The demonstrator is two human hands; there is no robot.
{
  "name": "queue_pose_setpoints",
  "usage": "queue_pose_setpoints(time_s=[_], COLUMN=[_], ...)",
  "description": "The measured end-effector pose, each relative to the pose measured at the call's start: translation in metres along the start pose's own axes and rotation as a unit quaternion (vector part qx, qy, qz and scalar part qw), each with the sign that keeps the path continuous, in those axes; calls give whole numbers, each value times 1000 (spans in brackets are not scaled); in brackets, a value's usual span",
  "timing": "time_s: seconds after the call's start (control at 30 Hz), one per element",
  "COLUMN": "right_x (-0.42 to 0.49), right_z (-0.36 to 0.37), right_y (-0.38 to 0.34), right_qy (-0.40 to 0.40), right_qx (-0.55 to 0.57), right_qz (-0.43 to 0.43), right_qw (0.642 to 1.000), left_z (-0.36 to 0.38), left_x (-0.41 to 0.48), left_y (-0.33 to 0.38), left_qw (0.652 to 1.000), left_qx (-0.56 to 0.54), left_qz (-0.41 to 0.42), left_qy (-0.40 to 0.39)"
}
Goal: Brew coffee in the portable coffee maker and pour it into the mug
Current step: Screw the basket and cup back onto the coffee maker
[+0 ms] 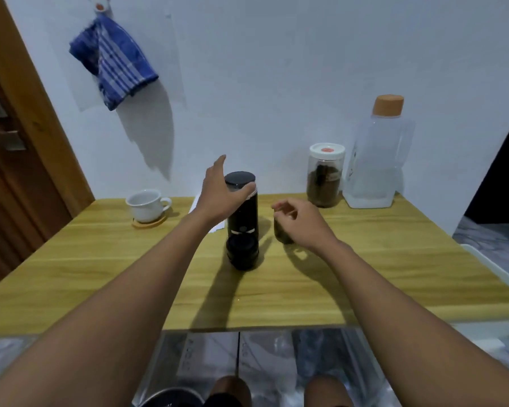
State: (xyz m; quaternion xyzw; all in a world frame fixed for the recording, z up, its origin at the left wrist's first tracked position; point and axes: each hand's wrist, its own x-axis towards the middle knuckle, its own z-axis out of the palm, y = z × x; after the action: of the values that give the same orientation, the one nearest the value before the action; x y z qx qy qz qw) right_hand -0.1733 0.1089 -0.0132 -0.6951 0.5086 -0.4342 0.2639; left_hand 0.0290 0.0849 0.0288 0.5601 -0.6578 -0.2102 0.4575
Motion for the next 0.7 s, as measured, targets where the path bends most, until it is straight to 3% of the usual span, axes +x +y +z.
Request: queue_pose_setpoints(time_s=[0.13, 0.3, 0.47, 0.7], right_x=[-15, -26, -27, -28], right_z=[29, 52, 73, 91], right_y=[12, 20, 22, 25], right_qy=[-103, -201, -142, -86], right_qx=[27, -28, -89, -16], right_qz=[40, 73, 69, 69], right_qw=[994, 977, 983, 994], left_z=[4, 16, 34, 52], left_x=[-10, -12, -7, -2], left_y=[-32, -52, -54, -45], left_qw=[993, 979, 974, 985], left_qx=[-51, -89, -124, -83], left_qz=[-103, -180, -179, -153], left_qy=[-27, -42, -62, 12])
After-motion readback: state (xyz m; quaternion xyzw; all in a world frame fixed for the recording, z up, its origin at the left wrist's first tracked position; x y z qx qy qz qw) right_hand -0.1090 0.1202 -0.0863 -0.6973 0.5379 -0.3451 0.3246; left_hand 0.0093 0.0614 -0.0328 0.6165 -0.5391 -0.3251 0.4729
